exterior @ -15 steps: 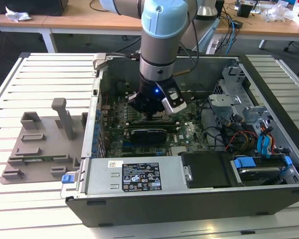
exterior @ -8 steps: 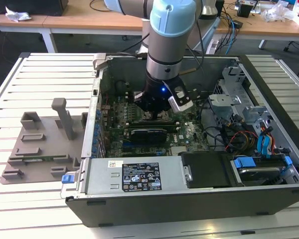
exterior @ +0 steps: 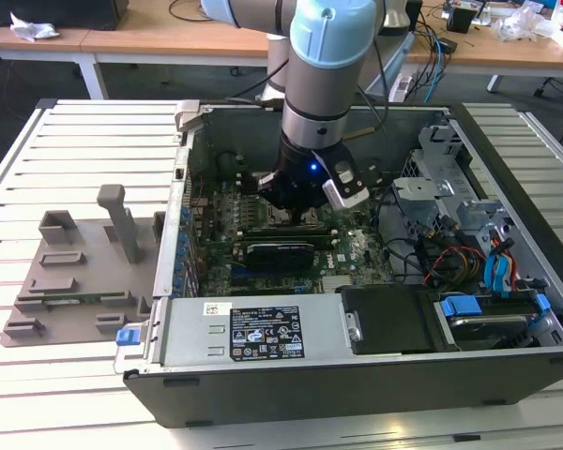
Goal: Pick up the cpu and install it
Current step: 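Install the second cpu locking lever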
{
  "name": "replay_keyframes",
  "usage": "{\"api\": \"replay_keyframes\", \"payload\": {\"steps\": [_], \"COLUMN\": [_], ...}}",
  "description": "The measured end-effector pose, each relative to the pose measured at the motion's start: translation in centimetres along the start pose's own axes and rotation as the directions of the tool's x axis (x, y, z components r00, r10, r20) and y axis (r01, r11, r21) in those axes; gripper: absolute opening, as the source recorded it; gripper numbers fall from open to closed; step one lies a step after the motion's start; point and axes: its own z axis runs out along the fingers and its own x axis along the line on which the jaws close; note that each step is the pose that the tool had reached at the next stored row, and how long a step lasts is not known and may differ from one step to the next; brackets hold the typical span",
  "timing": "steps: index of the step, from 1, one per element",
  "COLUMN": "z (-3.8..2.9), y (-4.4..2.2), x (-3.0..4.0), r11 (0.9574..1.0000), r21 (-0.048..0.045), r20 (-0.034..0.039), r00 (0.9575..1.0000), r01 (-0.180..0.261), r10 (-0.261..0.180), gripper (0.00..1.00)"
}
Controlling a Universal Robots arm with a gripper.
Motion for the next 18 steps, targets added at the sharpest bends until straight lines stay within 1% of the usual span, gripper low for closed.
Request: {"api": "replay_keyframes", "payload": {"steps": [1,2,4,6,8,9,10,18], "z": [0.00,-0.03,-0.19,-0.73,-1.11,-1.47,-1.61,-2.17], "y": [0.25,0.69,0.92,1.34,1.49,1.58,1.61,1.67], "x": [-0.16,-0.23,-0.23,-0.24,-0.25,-0.24,-0.24,-0.22], "r11": [1.0000,1.0000,1.0000,0.9999,0.9999,0.9999,0.9999,0.9998], "r21": [0.0030,0.0057,0.0073,0.0104,0.0125,0.0148,0.0159,0.0207], "r20": [-0.0001,-0.0003,-0.0004,-0.0005,-0.0006,-0.0007,-0.0007,-0.0010], "r00": [1.0000,1.0000,1.0000,1.0000,1.0000,1.0000,1.0000,1.0000], "r01": [0.000,0.000,0.000,0.000,0.000,0.000,0.000,-0.001], "r10": [0.000,0.000,0.000,0.000,0.000,0.000,0.000,0.001], "gripper": [0.11,0.11,0.11,0.11,0.11,0.11,0.11,0.11]}}
